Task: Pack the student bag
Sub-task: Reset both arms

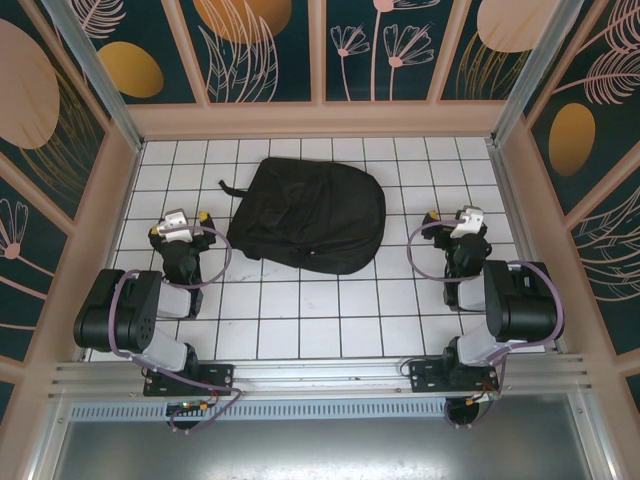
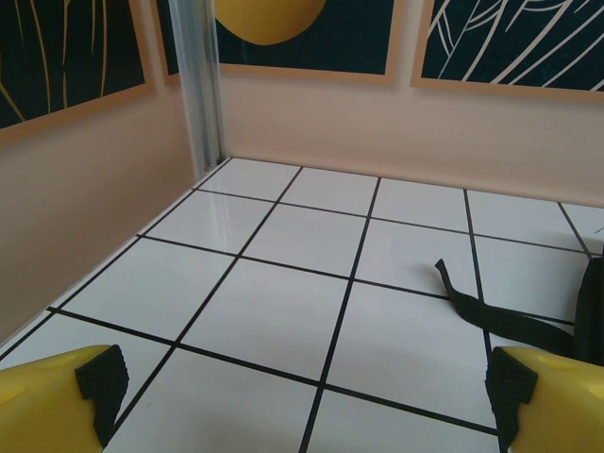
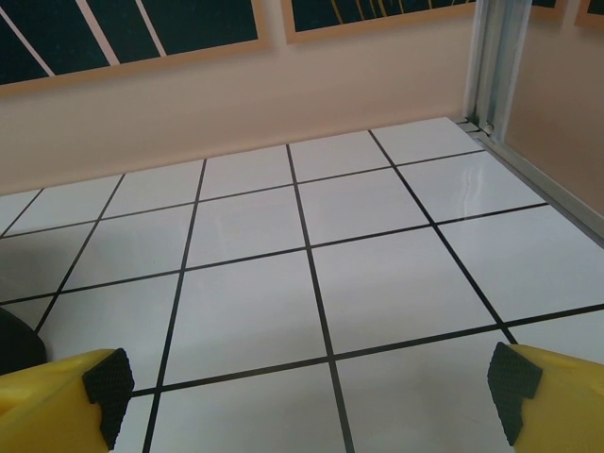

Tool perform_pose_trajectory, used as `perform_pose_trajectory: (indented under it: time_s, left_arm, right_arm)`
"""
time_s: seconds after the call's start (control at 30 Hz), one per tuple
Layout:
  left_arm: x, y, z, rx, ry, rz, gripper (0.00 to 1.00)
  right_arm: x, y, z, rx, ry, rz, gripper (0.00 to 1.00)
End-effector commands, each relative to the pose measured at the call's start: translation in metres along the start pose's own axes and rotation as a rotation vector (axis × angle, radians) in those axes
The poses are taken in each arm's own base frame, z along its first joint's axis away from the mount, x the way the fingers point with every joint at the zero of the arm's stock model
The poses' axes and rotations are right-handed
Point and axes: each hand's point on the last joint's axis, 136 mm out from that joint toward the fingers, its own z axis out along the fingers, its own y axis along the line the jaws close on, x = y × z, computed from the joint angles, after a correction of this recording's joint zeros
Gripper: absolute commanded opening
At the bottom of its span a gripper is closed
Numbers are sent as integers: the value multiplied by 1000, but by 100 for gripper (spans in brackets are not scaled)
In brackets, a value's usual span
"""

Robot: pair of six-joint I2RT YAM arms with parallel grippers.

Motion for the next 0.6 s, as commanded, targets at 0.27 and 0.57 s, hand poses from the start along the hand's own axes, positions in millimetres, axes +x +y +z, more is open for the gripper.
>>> perform_pose_trajectory:
  time_s: [0.27, 0.57]
  left_arm:
    - [-9, 0, 1, 6, -28, -25, 99]
    - [-8, -1, 3, 8, -22, -24, 99]
  right_arm:
    - [-3, 6, 1, -16, -9, -17, 99]
    - [-3, 6, 1, -17, -10, -18, 99]
